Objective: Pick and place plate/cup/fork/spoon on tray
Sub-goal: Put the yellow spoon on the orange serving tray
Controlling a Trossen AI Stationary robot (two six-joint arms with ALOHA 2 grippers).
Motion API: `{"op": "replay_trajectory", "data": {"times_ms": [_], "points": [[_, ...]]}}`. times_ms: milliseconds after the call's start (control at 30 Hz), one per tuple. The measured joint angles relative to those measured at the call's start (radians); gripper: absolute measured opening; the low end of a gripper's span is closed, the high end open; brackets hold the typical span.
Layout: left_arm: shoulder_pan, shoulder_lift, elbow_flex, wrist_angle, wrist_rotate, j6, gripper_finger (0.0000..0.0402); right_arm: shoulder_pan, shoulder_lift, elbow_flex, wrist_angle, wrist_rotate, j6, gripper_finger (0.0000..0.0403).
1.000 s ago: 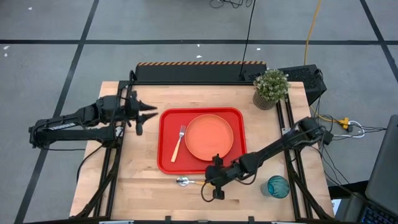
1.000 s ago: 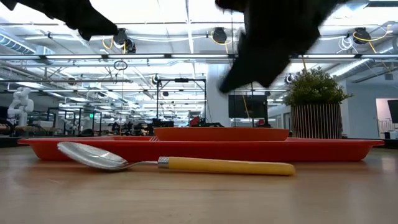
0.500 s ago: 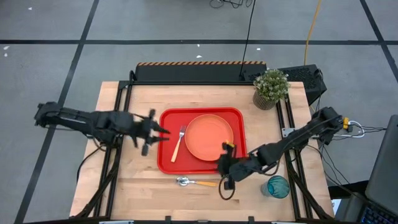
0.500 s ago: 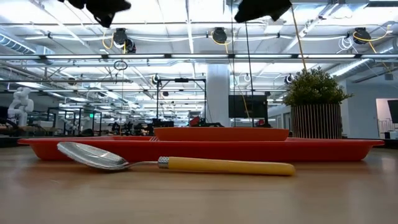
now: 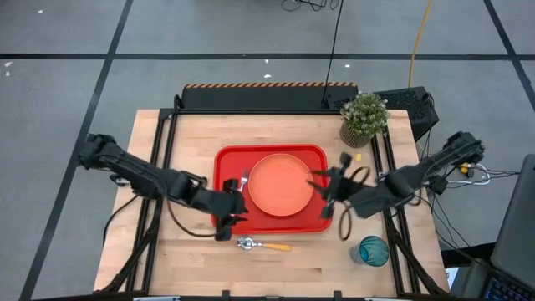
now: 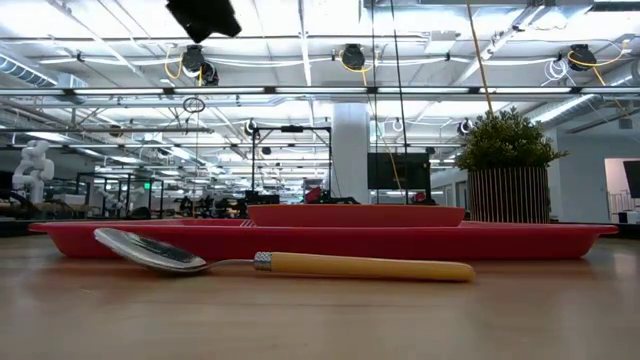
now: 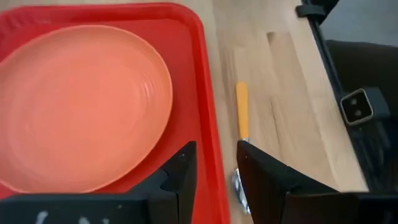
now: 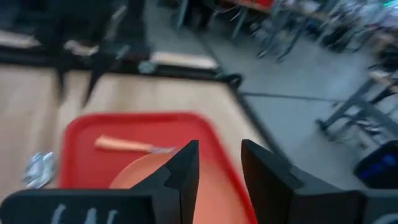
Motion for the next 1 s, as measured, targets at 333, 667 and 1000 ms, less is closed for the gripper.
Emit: {"op": "replay_trajectory", "data": {"times_ms": [333,667,1000], "points": [[-0.012,0.295,0.208,-0.150,0.059,-0.081,0.0117,0.002,-0.161,-0.186,-0.009,0.037,0.063,0.0110],[-0.024,0.470,0.318,-0.196,0.091,-0.063,0.0117,0.008,-0.287,-0.225,0.078,0.056,0.037,0.0110],[-0.037,0.506,0.329,-0.183,0.098,-0.093,0.0117,0.015,-0.280,-0.226,0.087,0.053,0.026,0.0110]]}}
